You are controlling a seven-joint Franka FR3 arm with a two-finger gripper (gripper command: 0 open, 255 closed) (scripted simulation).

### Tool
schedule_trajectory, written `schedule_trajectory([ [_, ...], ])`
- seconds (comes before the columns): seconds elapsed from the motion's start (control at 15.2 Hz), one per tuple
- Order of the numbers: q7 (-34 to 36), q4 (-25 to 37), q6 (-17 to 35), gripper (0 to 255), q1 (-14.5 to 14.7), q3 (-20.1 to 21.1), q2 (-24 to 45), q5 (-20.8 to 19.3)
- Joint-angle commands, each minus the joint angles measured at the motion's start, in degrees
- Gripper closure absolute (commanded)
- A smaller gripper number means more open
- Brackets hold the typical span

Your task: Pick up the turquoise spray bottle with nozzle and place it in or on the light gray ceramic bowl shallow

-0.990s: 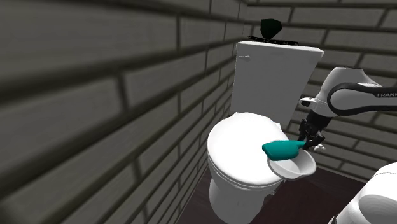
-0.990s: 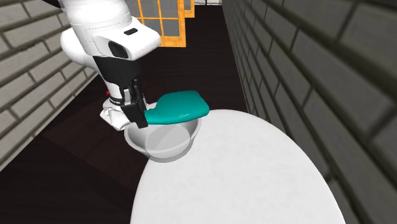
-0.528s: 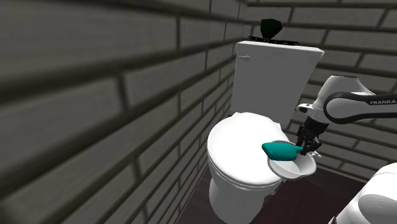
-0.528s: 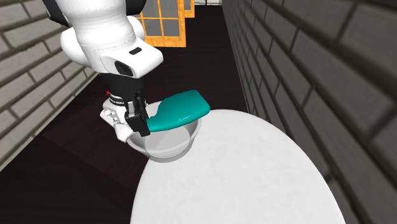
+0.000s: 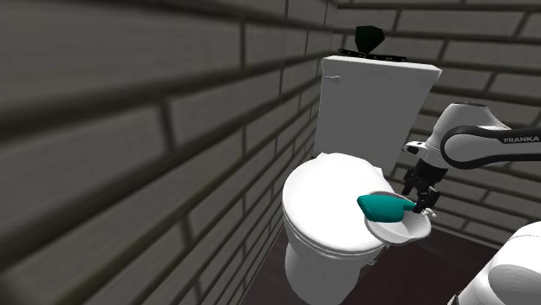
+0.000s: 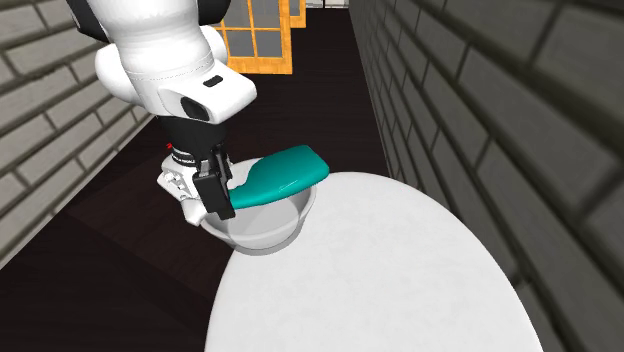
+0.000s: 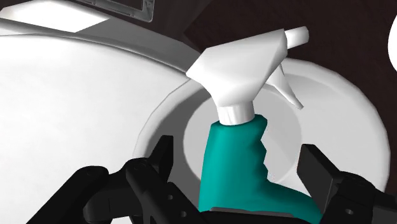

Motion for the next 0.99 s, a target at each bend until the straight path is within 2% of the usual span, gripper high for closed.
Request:
schedule_trajectory([
  [0.0,0.0,0.0,0.0,0,0.0,0.0,0.0,0.0],
  [0.13,0.0,0.0,0.0,0,0.0,0.0,0.0,0.0],
  [0.4,-0.12,5.4,-9.21,0,0.29,2.39,-3.94,1.97],
  [0.92,-0.12,5.39,-9.2,0,0.27,2.4,-3.94,1.98],
])
